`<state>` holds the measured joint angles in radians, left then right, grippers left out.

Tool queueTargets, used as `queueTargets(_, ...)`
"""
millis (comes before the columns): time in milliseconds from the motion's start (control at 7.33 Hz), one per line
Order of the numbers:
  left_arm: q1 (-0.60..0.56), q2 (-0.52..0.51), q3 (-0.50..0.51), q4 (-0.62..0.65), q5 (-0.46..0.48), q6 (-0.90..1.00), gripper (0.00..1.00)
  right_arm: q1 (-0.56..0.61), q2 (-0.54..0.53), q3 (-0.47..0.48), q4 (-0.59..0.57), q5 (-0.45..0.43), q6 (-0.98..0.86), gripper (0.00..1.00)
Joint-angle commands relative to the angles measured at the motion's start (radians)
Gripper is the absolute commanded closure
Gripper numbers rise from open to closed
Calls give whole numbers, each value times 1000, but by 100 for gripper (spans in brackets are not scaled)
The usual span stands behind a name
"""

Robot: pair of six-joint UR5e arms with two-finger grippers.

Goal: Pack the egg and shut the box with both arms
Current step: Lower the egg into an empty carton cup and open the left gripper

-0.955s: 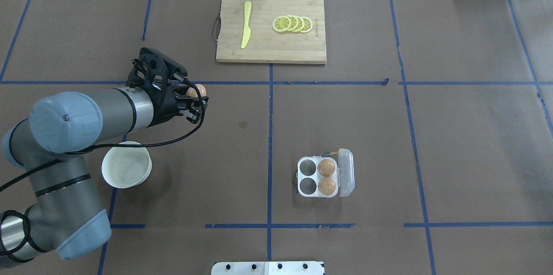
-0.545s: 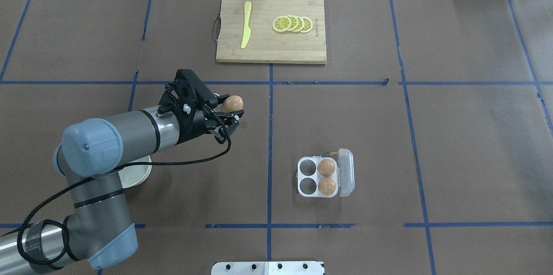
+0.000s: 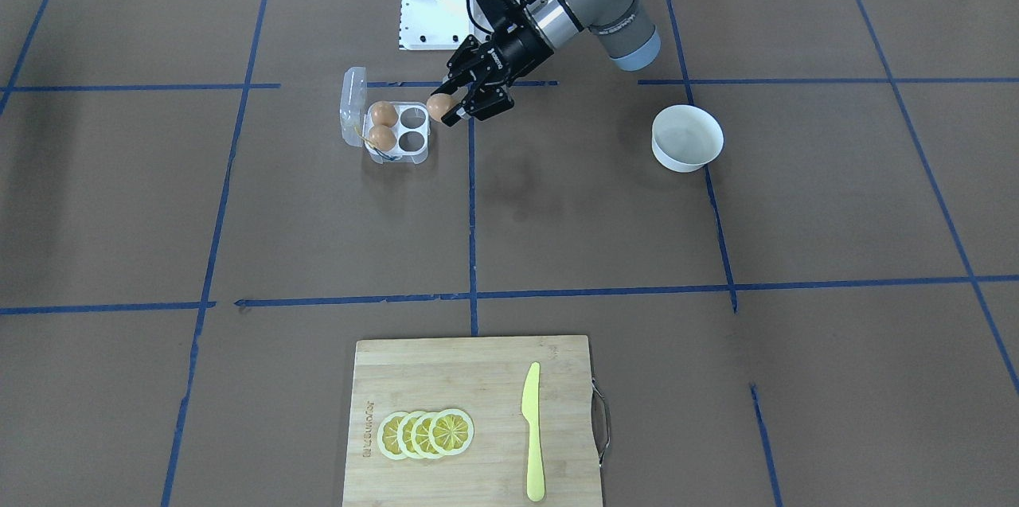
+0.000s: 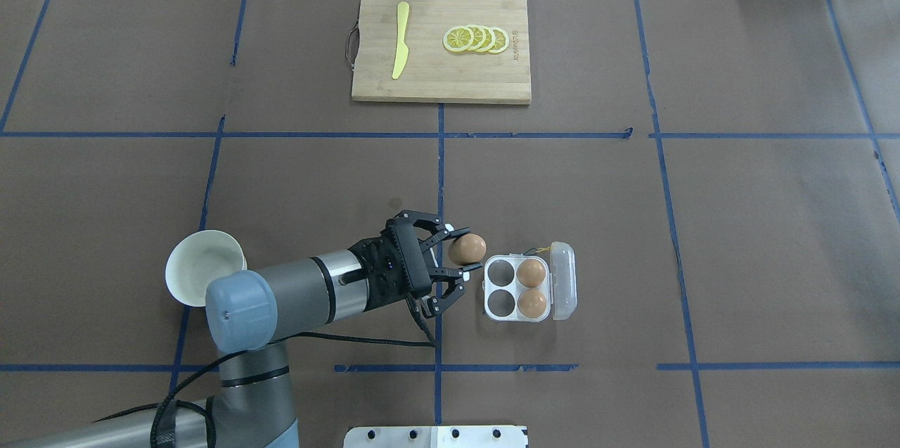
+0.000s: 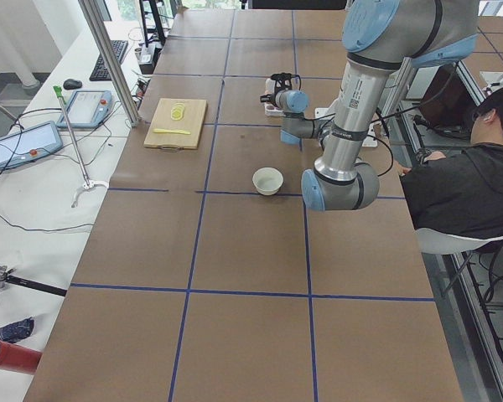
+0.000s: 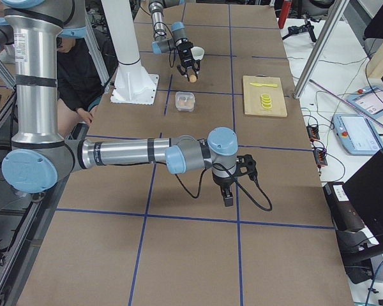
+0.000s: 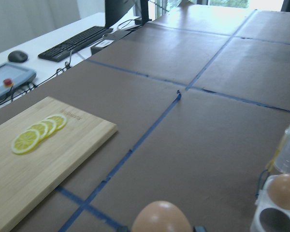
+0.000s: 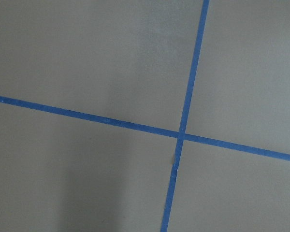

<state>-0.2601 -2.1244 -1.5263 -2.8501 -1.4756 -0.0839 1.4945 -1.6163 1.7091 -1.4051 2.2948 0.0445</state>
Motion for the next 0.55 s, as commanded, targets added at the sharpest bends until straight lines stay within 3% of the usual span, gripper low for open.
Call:
queueTargets(0,35,-61,86,-37,0,23,100,1,-4,0,0,0,0,0)
queueTargets(273,53,-84,120,-37,1,23,97,1,-4,-3,0,-2,0,0)
queueTargets(409,55,-88,121,-37,1,23,78,3,-4,-6,0,0,0,0)
